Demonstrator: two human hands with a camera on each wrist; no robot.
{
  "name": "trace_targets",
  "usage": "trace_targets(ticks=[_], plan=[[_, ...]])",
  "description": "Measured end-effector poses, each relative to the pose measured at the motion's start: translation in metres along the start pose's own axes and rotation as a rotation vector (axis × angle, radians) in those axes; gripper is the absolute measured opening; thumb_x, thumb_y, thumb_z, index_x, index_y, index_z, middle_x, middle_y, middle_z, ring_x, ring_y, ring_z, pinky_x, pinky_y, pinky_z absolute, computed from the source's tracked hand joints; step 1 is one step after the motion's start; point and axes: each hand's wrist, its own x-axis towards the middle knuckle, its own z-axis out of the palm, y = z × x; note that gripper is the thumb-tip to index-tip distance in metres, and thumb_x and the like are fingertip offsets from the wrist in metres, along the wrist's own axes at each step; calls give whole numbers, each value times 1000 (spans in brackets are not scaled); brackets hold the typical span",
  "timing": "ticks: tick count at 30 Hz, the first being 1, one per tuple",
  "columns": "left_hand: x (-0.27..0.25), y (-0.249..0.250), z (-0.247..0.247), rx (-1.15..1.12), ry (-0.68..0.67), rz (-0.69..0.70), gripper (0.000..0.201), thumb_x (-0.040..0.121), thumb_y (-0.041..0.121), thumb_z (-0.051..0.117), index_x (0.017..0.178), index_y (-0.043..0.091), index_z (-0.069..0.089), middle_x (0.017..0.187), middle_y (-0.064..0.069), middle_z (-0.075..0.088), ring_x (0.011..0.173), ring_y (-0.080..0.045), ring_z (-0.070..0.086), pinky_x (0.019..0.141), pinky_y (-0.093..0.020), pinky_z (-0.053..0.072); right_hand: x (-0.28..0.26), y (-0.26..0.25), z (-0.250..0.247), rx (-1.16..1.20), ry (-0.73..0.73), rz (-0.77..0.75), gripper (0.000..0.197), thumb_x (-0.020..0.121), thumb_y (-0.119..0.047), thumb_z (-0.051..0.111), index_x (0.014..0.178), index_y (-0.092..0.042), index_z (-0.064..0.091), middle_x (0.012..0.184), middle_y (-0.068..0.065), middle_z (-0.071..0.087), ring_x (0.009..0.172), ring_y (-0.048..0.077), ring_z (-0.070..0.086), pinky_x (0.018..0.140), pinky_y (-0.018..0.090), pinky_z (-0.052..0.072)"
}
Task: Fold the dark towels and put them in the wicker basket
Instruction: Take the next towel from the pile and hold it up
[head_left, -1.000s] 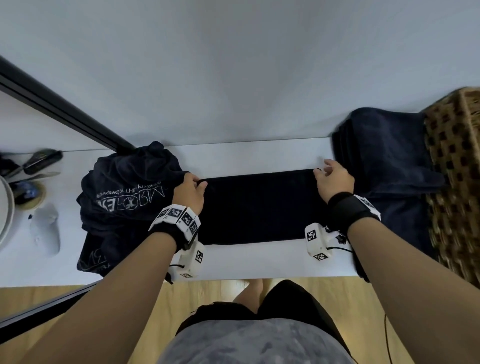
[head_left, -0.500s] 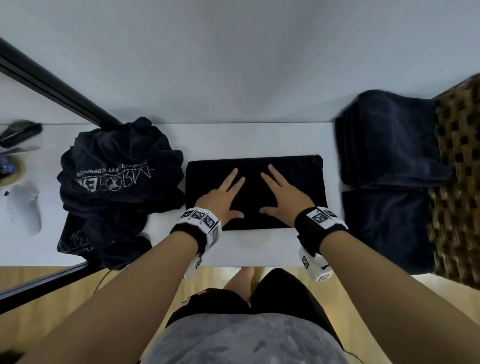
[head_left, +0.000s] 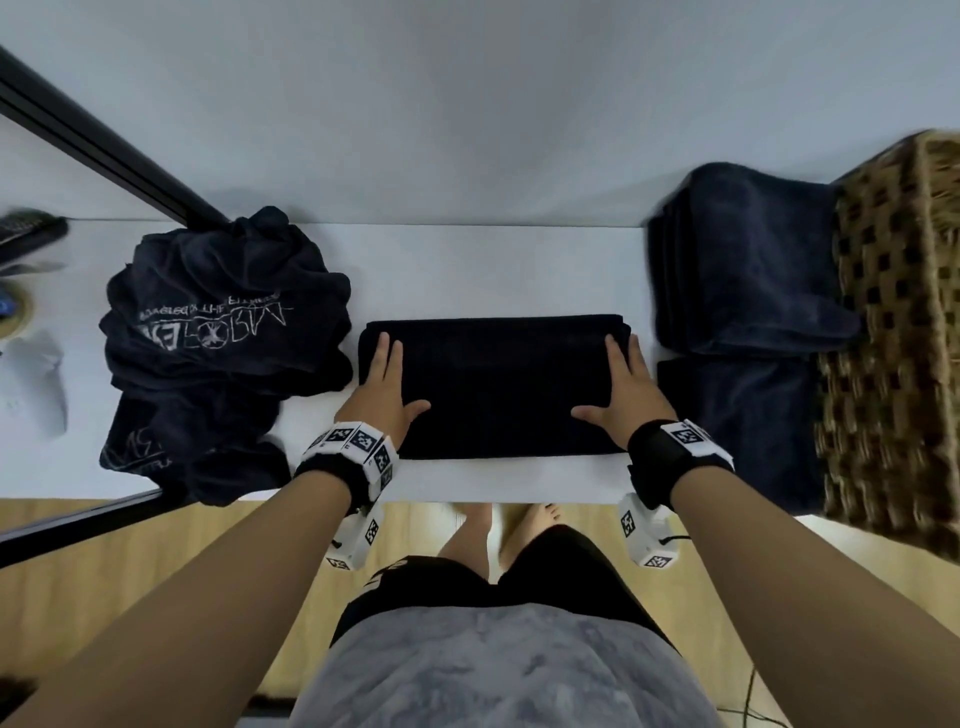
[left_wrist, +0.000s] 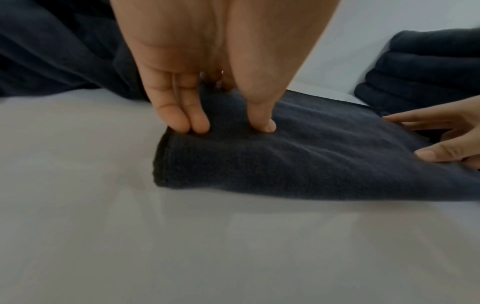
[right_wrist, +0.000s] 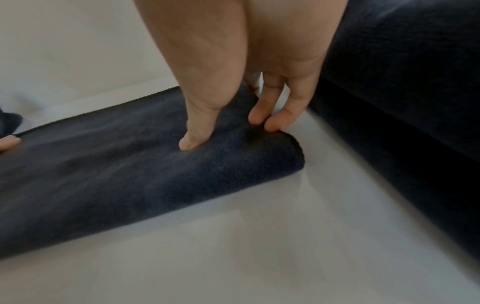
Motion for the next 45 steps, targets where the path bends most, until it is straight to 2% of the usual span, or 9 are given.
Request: trace_targets(ticks=[4,7,10,13,20,27,32,39,45], plan=[[-23,-10,12,-150,153,-18,61,95,28,60,148,16,34,161,2,19,130,-19,47,92,-38,50,-22,5,8,6,-6,58,109,81,-39,76,156,-31,-3,163,5,-17,148,30,22,103,42,47],[-29,-10,13,-307,346,-238,41,89,23,67,122,5,52,129,-16,50,115,-34,53,92,-42,45,-36,-2,16,-25,115,78,101,80,-35,79,154,-27,12,162,12,-5,141,31,33,95,42,52],[-27,-6,13,-435,254,-521,53,82,32,74,118,-2,54,118,-19,56,109,-36,56,88,-40,46,-42,-7,19,-113,182,15,82,83,-35,75,148,-21,28,151,11,18,129,30,42,80,37,53],[-25,-4,10,-534,108,-543,37,78,30,73,101,3,62,95,-11,67,93,-31,65,73,-31,48,-38,-2,17,-64,116,4,79,84,-35,74,148,-18,30,142,9,26,124,29,41,90,38,52],[-48,5,-15,-661,34,-448,20,78,28,67,95,18,66,95,-4,69,91,-24,64,84,-33,53,-40,-6,26,35,42,-147,82,80,-32,79,148,-22,35,142,5,27,123,27,44,101,35,46],[-87,51,-20,-518,279,-152,35,73,10,70,92,17,42,88,2,50,72,-12,47,57,-16,32,-53,-61,34,226,-85,-304,44,97,-30,56,139,-19,50,136,7,49,119,24,54,100,27,40],[-97,98,1,-621,306,72,36,79,12,68,105,20,44,98,4,54,76,-9,51,64,-10,37,-67,-94,17,1053,-505,-60,40,93,-57,49,116,-29,65,115,-1,69,103,17,67,80,35,55],[-99,96,9,-1046,149,-6,26,92,10,59,114,23,54,123,6,60,76,-12,72,65,-29,60,-57,-72,10,1048,-304,-40,22,93,-16,63,114,-10,66,108,15,72,103,32,68,94,50,54],[-81,53,15,-587,243,-192,30,90,27,66,115,17,54,107,2,61,86,-17,61,75,-27,46,-46,-41,10,901,-238,-9,22,92,-14,61,113,-19,64,111,7,70,104,27,67,92,48,55]])
